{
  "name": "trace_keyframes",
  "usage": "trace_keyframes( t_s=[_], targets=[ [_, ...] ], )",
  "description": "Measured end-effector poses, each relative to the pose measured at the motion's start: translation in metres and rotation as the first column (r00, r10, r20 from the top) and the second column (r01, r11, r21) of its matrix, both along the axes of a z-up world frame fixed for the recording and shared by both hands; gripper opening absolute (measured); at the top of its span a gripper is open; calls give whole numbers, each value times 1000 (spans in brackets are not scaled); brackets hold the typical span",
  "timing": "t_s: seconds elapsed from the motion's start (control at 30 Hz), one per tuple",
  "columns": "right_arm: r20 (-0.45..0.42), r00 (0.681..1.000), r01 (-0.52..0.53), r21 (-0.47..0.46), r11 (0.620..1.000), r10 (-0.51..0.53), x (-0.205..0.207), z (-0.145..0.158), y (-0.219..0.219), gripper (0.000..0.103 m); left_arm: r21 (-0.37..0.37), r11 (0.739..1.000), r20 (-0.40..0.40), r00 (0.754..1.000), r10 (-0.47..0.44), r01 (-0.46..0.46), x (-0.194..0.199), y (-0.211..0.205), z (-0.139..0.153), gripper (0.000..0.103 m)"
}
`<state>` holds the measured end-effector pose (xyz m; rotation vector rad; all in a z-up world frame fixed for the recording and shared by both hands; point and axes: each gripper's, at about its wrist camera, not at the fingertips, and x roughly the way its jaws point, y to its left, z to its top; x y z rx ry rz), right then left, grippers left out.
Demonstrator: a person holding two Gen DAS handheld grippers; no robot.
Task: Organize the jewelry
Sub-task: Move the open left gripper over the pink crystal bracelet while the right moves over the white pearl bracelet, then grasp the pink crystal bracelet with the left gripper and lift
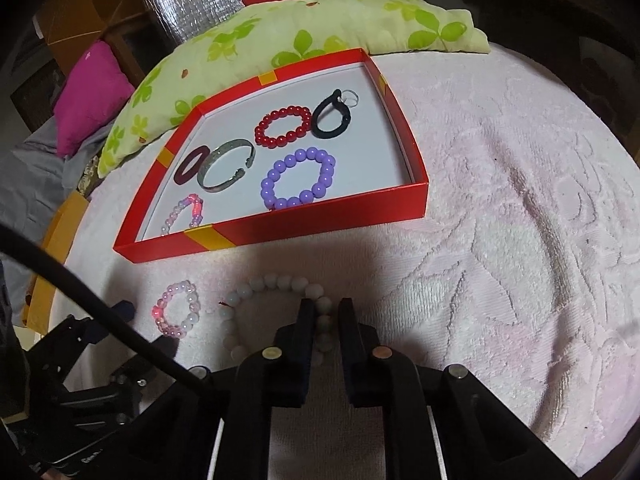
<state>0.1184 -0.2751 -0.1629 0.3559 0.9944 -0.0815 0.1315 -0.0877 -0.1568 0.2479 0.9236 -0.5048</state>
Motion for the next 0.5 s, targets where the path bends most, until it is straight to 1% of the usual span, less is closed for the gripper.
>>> trace_keyframes(
  t_s=[0.1, 0.23, 0.3, 0.43, 0.5],
  targets=[
    [2, 1000, -1, 3, 1000, 1, 1, -1, 0, 15, -19, 1000, -5, 1000, 8, -8, 2, 1, 0, 68],
    [8, 1000, -6, -6, 1000, 6, 1, -1, 1, 16, -71, 997, -25, 1000, 16, -17, 5, 5, 2, 68],
    [10, 1000, -8, -10, 1000, 9, 1, -1, 2, 16, -83, 996, -31, 999, 16, -19, 6, 5, 3, 68],
    [13, 1000, -7, -12, 1000, 8, 2, -2, 2, 16, -76, 997, -27, 999, 16, -18, 6, 2, 0, 68],
    [14, 1000, -9, -18, 1000, 9, 3, -2, 2, 16, -53, 999, -19, 1000, 9, -10, 5, -2, -3, 70]
  ],
)
